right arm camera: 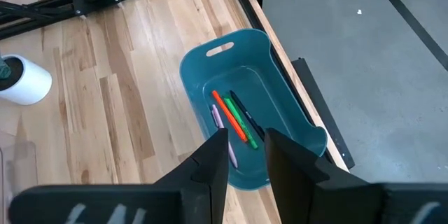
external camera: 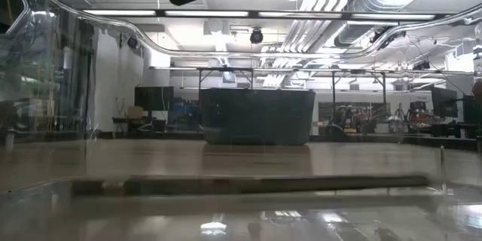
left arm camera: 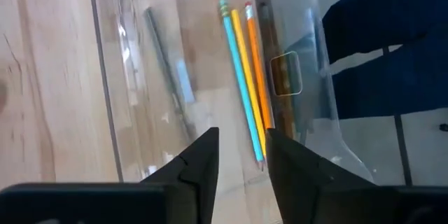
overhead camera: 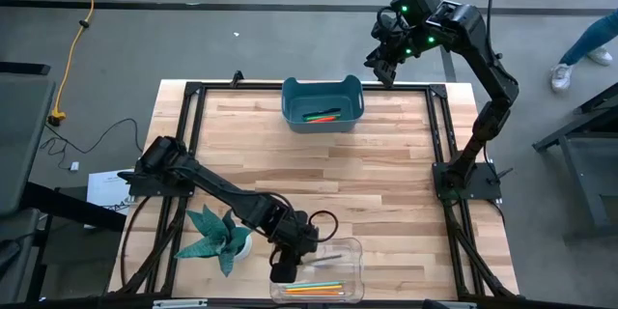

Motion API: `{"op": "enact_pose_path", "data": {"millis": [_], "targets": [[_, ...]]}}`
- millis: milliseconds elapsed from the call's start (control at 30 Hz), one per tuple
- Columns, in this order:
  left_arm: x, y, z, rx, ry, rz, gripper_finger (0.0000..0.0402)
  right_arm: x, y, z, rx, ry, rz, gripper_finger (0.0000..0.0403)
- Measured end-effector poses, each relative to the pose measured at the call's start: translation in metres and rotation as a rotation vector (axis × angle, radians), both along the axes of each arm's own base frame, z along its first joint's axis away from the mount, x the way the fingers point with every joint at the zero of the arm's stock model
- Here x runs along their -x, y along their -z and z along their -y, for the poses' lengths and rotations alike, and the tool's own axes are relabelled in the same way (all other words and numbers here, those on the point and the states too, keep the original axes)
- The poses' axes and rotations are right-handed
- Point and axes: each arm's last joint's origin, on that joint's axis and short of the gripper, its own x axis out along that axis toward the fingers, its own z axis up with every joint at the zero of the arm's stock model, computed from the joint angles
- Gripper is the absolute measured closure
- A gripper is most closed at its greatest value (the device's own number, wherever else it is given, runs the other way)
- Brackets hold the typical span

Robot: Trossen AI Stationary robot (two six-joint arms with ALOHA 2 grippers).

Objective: Sort pens & pencils
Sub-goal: Return to Home Position

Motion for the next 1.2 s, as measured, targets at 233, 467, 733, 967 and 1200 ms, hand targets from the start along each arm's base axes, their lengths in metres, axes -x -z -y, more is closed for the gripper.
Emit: {"op": "enact_pose_path", "data": {"millis": [233, 467, 733, 967, 1200], "targets": [[0.012, -0.048, -0.007, -0.066, 0.002, 0.202, 0.0309, 0.000, -0.004, -0.003, -0.056, -0.052, 0.057, 0.0318], [0.052, -0.145, -0.032, -0.316, -0.055, 0.493, 0.0324, 0.019, -0.033, -0.028, -0.142, -0.217, 0.298, 0.0318], [0.111, -0.228, -0.065, -0.455, -0.067, 0.852, 0.0330, 0.082, -0.104, -0.098, -0.031, -0.479, 0.756, 0.0318], [0.136, -0.273, -0.119, -0.397, 0.039, 1.182, 0.0337, 0.120, -0.144, -0.145, 0.076, -0.723, 1.084, 0.0318], [0.146, -0.284, -0.175, -0.367, 0.127, 1.295, 0.0346, 0.105, -0.133, -0.154, 0.017, -0.761, 1.003, 0.0318]]}}
